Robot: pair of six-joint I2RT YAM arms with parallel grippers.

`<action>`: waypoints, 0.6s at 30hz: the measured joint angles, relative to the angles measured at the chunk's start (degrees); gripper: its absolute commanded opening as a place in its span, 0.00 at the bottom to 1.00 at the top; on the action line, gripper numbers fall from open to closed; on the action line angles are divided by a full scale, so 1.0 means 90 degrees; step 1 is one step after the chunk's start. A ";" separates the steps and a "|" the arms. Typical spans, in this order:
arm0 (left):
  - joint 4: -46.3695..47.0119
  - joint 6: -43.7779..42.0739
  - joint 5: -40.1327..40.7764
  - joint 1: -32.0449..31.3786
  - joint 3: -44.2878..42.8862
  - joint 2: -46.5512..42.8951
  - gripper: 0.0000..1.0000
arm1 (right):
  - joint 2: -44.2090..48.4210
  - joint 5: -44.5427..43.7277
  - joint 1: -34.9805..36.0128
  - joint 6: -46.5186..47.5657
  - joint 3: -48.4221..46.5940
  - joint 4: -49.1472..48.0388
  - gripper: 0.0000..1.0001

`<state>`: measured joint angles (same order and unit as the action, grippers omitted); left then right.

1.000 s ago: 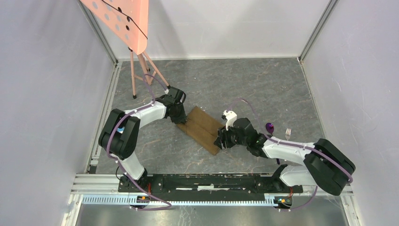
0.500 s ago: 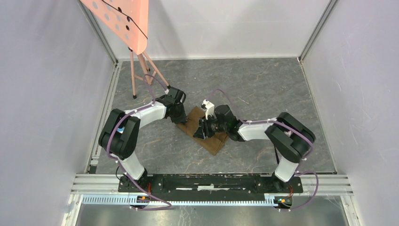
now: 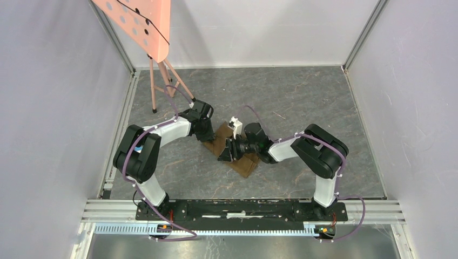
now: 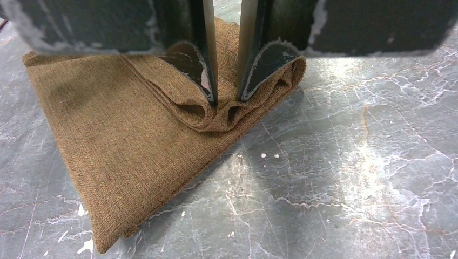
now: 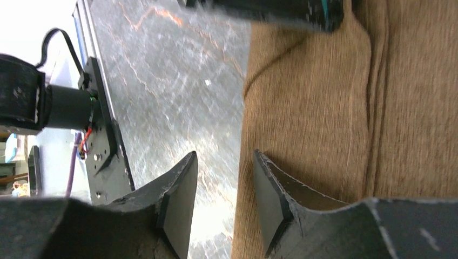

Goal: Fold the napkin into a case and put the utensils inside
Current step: Smooth out the 2/3-rectangle-folded napkin at the center of the board.

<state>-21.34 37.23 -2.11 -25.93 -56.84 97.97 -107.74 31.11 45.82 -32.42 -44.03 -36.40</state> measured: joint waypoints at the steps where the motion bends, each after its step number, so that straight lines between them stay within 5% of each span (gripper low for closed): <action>1: 0.0010 0.0000 0.0000 0.0000 0.0007 0.0000 0.27 | 0.0000 0.0019 0.0007 -0.0019 0.0104 -0.0063 0.49; 18: 0.0029 0.0000 0.0005 0.0000 0.0015 0.0002 0.27 | 0.1693 0.0087 0.0034 0.0085 0.2208 -0.0182 0.51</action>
<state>-21.08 37.23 -2.07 -25.93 -56.71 98.00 -92.51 31.90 46.13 -31.66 -24.16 -38.04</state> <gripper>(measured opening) 0.270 0.516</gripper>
